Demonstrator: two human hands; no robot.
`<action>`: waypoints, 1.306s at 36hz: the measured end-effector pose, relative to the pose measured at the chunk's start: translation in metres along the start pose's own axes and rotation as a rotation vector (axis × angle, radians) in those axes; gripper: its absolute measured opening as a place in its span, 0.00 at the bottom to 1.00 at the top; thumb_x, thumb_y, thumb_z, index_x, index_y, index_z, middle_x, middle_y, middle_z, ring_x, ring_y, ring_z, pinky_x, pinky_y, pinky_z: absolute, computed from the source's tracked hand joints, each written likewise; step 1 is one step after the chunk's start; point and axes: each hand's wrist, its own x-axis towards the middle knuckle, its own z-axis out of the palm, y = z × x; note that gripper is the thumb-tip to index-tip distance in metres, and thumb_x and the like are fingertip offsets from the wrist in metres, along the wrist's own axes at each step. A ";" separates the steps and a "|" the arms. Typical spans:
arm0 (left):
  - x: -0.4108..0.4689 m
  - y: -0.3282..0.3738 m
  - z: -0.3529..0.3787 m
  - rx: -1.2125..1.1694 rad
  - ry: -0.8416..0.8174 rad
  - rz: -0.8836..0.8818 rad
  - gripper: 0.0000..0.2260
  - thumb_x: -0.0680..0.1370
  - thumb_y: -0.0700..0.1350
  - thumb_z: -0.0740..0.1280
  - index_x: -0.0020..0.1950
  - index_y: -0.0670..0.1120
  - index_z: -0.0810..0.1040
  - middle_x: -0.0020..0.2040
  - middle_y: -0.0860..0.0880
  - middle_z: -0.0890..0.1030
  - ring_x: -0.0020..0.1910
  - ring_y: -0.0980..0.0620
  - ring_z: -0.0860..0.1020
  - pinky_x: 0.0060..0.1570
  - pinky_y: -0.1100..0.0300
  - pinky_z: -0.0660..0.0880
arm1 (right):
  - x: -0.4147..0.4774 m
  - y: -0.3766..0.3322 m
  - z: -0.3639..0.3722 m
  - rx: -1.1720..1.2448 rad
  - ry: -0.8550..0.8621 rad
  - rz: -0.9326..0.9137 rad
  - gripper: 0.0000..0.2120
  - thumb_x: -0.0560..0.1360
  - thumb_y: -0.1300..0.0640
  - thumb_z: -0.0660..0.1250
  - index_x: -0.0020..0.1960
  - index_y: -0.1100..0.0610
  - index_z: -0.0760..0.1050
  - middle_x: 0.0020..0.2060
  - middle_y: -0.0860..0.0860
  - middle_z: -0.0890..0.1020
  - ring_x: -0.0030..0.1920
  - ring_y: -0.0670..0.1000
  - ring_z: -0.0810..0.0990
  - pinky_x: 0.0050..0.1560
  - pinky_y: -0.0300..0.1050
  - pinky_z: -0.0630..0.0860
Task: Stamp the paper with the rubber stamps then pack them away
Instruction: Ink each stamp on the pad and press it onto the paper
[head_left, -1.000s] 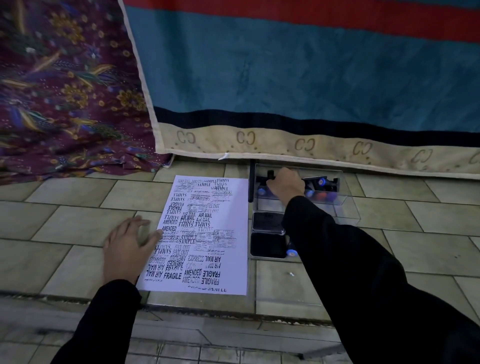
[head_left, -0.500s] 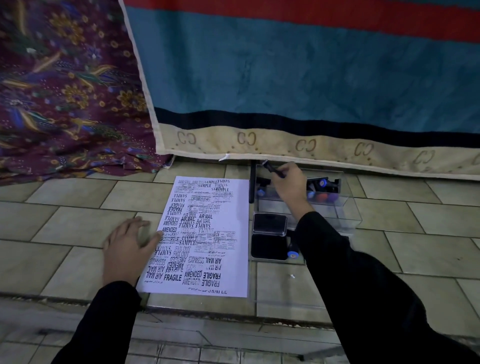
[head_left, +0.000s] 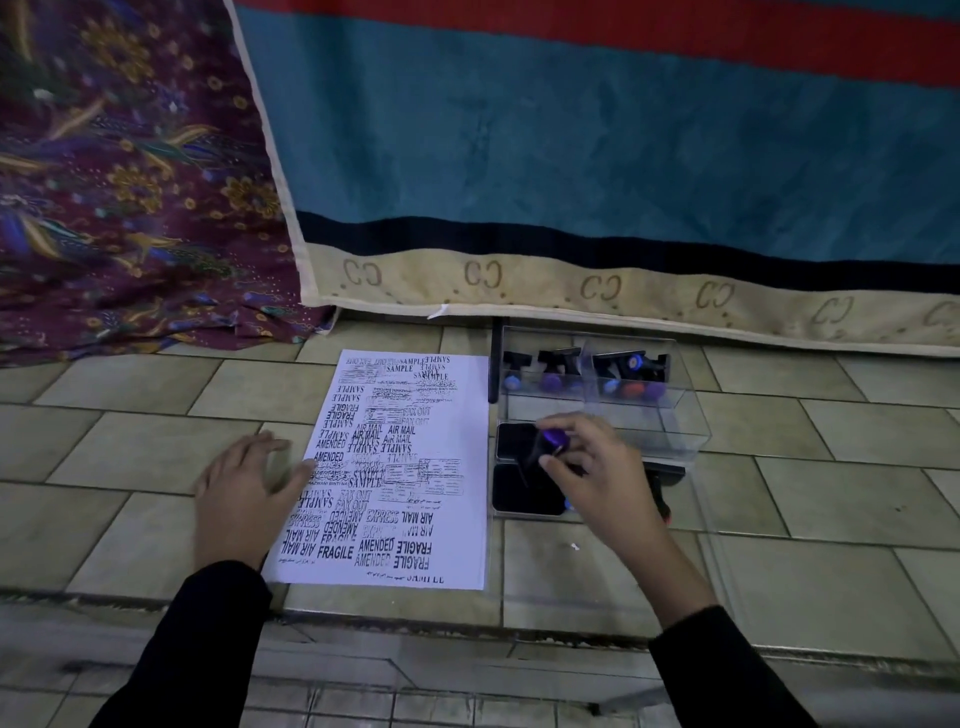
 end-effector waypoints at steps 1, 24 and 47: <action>0.000 0.000 0.000 0.002 -0.002 -0.001 0.24 0.71 0.65 0.63 0.58 0.49 0.79 0.64 0.47 0.77 0.63 0.42 0.74 0.64 0.42 0.67 | -0.003 0.002 0.001 -0.007 -0.019 -0.007 0.18 0.71 0.67 0.70 0.52 0.45 0.77 0.49 0.44 0.77 0.48 0.43 0.80 0.52 0.36 0.78; 0.000 0.001 0.001 0.020 -0.001 -0.013 0.17 0.74 0.56 0.73 0.58 0.49 0.79 0.65 0.47 0.77 0.64 0.41 0.73 0.65 0.42 0.65 | 0.005 0.005 0.001 -0.143 -0.130 -0.072 0.11 0.69 0.66 0.72 0.43 0.51 0.76 0.48 0.45 0.80 0.51 0.40 0.78 0.52 0.31 0.73; -0.002 0.007 -0.004 -0.013 -0.015 -0.040 0.17 0.74 0.54 0.73 0.58 0.48 0.79 0.65 0.47 0.76 0.65 0.42 0.72 0.65 0.44 0.64 | -0.008 0.005 0.023 -0.427 -0.046 -0.173 0.10 0.71 0.61 0.72 0.52 0.57 0.76 0.47 0.48 0.78 0.44 0.45 0.76 0.46 0.40 0.75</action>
